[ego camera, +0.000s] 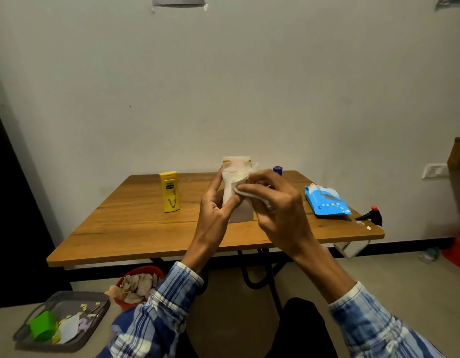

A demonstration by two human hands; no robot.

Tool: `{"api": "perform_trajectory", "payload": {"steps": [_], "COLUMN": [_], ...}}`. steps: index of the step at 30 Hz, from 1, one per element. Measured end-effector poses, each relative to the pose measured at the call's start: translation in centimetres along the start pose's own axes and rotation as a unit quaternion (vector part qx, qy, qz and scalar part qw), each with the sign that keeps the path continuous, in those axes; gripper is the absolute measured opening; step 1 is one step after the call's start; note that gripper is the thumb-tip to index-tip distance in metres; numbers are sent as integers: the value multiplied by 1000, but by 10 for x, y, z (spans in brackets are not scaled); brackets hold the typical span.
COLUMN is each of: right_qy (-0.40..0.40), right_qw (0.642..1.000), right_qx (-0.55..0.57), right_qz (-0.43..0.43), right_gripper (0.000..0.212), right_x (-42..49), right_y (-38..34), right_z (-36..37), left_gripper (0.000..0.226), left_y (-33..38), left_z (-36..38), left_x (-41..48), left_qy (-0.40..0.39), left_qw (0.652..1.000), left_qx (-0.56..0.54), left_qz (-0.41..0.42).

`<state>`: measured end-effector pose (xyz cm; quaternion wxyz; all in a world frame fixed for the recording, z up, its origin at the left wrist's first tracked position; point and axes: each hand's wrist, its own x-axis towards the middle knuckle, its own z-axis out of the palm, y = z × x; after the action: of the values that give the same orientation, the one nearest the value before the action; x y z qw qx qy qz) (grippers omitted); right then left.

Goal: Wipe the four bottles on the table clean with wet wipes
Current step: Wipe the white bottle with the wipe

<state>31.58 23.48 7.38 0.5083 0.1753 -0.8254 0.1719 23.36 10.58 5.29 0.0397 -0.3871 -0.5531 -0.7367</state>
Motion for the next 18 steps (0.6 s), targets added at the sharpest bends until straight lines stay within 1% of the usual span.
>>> {"api": "perform_trajectory", "payload": {"steps": [3, 4, 7, 9, 10, 12, 13, 14, 16, 18], "right_qy": [54, 56, 0, -24, -8, 48, 64, 62, 20, -19], "right_qw": [998, 998, 1000, 999, 1000, 998, 997, 997, 999, 999], "right_qx": [18, 13, -19, -8, 2, 21, 26, 25, 15, 19], "right_qz": [23, 28, -10, -24, -14, 25, 42, 49, 36, 22], "right_gripper": [30, 32, 33, 30, 28, 28, 30, 31, 34, 36], "right_x": [17, 21, 16, 12, 14, 23, 28, 31, 29, 15], "right_y": [3, 0, -8, -6, -3, 1, 1, -1, -5, -4], "right_z": [-7, -7, 2, 0, -3, -9, -10, -9, -2, 5], "left_gripper": [66, 67, 69, 68, 67, 65, 63, 61, 58, 54], "left_y": [-3, -3, -2, -3, -4, -8, -9, -10, -8, -4], "left_z": [7, 9, 11, 8, 8, 10, 12, 14, 16, 12], "left_x": [-2, -2, 1, -1, -1, -1, -1, -1, 0, 2], "left_qy": [-19, -22, -33, -49, -60, -80, -83, -81, -56, -20], "left_qw": [999, 998, 999, 998, 998, 996, 996, 996, 992, 975], "left_qx": [49, 58, 37, 29, 35, 45, 35, 9, -86, -188], "left_qz": [15, 21, 21, 12, 3, -19, -25, -34, -70, -113]}}
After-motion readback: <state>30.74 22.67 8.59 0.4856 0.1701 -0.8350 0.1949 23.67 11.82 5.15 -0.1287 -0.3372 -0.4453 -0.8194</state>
